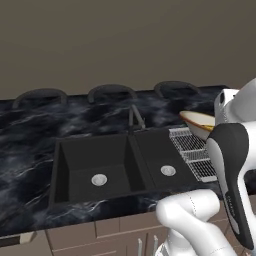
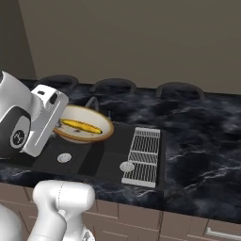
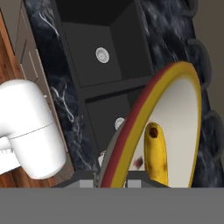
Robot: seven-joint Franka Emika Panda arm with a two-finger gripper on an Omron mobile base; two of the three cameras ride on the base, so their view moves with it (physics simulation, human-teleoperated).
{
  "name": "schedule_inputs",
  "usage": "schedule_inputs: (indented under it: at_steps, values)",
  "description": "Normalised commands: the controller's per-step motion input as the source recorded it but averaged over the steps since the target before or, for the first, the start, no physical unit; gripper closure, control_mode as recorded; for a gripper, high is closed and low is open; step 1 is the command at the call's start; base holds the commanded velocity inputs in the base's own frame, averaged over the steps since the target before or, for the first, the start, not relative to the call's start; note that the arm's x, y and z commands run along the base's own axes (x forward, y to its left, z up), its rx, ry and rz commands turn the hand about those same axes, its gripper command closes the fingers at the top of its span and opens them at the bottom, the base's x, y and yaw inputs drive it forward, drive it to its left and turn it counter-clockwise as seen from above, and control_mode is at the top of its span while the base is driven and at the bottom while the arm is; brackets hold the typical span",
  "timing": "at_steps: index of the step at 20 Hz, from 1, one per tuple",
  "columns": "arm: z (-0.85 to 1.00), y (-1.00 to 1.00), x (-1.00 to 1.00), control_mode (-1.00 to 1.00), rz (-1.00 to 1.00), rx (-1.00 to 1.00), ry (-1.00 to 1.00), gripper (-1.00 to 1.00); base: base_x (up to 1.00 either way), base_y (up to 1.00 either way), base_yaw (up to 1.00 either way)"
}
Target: Pick the banana from the cabinet and place it in the bowl. Then pick the bowl and place it in the sink. Then turn on the sink facuet.
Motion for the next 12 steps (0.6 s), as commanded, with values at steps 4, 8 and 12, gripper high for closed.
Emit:
schedule_inputs:
  at_steps: [4,8,12]
  values:
    - [0.00,0.00,0.00,1.00,0.00,0.00,0.00,1.00,0.23,0.11,-0.02]
    - [-0.02,0.38,0.00,-1.00,0.00,0.00,0.00,1.00,0.00,0.18,0.00]
    - [-0.25,1.00,0.00,-1.00,0.00,0.00,0.02,1.00,0.00,0.00,0.00]
